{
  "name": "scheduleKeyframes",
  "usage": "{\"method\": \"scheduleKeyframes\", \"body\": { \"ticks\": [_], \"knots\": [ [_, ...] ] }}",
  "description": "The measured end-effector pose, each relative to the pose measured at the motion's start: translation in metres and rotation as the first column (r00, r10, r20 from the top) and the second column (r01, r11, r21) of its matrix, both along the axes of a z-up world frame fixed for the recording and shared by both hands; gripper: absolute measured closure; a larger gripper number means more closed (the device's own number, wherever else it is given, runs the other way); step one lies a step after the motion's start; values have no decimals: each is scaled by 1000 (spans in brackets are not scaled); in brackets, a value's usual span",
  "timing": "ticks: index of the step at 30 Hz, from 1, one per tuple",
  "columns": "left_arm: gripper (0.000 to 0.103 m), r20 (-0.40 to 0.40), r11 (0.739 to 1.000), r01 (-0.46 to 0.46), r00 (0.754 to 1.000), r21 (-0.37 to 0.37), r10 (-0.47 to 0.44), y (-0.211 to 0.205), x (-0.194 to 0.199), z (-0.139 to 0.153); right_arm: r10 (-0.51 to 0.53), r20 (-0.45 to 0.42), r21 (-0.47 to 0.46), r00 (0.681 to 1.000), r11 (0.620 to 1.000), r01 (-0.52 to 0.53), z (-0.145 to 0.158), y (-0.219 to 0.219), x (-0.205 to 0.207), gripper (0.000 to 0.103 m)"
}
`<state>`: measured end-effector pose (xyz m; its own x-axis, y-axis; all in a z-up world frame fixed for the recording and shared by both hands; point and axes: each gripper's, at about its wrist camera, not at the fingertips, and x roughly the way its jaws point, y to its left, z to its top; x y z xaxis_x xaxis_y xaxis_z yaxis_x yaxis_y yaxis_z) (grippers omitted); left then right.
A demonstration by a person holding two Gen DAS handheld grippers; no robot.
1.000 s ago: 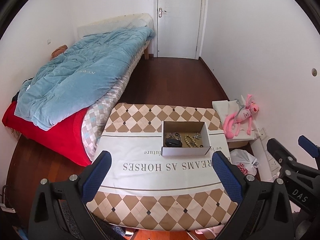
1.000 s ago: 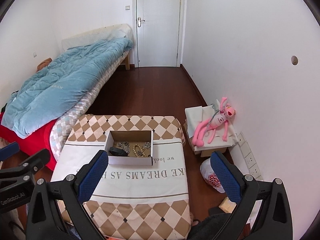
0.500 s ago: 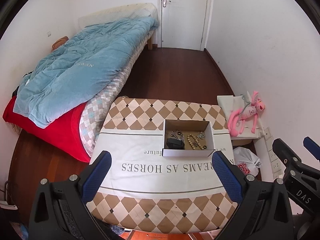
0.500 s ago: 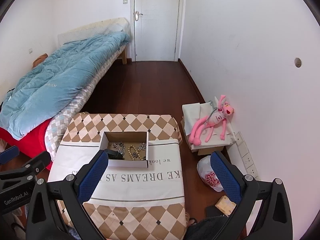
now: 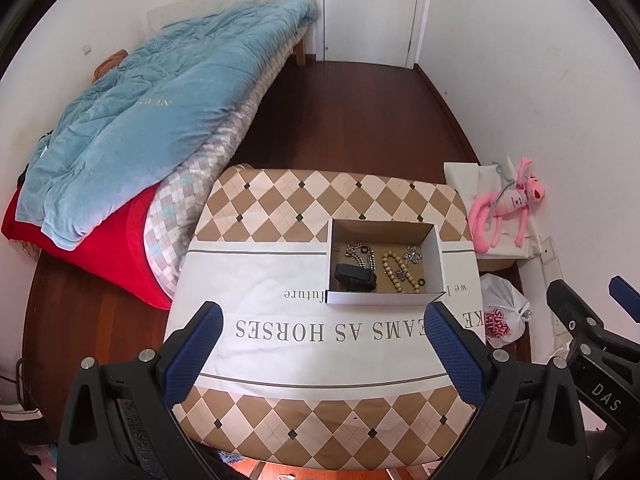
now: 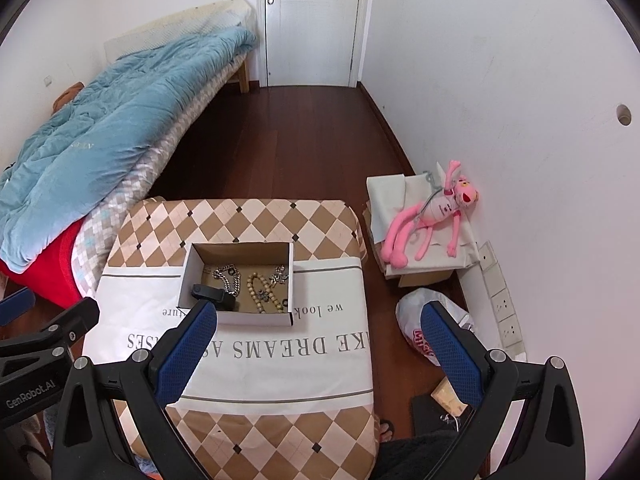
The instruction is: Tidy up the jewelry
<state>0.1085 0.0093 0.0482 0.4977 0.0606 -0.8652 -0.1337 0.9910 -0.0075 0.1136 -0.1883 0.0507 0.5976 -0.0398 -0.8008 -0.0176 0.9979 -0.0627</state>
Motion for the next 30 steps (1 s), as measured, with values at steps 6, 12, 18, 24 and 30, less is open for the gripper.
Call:
{"method": "scheduleKeyframes", "body": {
  "ticks": [6,12,18,24,30],
  "knots": [
    [0,-23,1000,-5,1000,-4,5,1,6,-8,3,-34,-13,999,1000,-4,-8,1,7,0],
    [0,-24,1000,-10,1000,2,10,3,8,-11,4,-49,-13,999,1000,-4,-11,0,10,0],
    [0,-27,1000,-6,1000,8,6,2,8,-12,13,-60,-10,998,1000,-13,-11,1,9,0],
    [0,-27,1000,-4,1000,19,4,1,8,-14,20,-73,-15,997,1000,-21,-14,2,9,0],
    [0,-30,1000,-2,1000,21,3,3,5,-16,24,-77,-17,997,1000,-26,-14,2,9,0]
  ]
}}
